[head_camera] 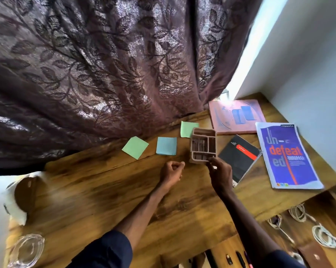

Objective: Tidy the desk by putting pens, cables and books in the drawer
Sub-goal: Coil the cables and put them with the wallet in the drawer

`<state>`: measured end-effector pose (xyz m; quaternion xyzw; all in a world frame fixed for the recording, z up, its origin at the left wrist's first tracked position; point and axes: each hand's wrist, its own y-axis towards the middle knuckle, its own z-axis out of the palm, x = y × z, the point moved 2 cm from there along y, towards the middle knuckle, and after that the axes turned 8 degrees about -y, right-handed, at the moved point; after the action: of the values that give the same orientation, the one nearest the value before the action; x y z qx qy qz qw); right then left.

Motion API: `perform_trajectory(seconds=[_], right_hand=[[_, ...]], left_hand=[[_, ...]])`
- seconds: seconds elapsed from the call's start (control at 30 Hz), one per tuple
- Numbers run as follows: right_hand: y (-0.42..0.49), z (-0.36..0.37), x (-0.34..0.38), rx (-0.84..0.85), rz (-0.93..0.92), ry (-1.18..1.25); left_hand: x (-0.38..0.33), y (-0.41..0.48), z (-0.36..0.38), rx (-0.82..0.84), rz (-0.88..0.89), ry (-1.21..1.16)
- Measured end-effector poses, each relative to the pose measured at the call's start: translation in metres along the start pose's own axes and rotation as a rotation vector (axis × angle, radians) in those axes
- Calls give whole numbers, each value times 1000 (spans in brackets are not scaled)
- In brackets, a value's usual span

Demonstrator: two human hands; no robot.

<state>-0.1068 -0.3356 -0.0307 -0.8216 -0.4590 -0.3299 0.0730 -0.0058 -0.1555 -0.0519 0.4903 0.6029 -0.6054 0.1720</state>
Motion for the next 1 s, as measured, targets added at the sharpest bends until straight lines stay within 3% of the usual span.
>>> perform_trajectory(seconds=[0.3, 0.4, 0.63, 0.77, 0.87, 1.0], right_hand=[[-58, -70, -24, -8, 74, 57], [-81, -98, -38, -48, 100, 68], [-140, -156, -68, -119, 268, 133], [-175, -185, -86, -131, 430, 287], [-209, -199, -116, -185, 652, 484], [-254, -220, -166, -214, 845, 455]], left_hand=[[-17, -14, 48, 260, 65, -65], [-22, -30, 71, 451, 33, -190], [-7, -76, 141, 606, -41, -164], [1, -102, 180, 625, -55, -78], [7, -126, 207, 673, -2, 0], [22, -169, 246, 700, 83, 146]])
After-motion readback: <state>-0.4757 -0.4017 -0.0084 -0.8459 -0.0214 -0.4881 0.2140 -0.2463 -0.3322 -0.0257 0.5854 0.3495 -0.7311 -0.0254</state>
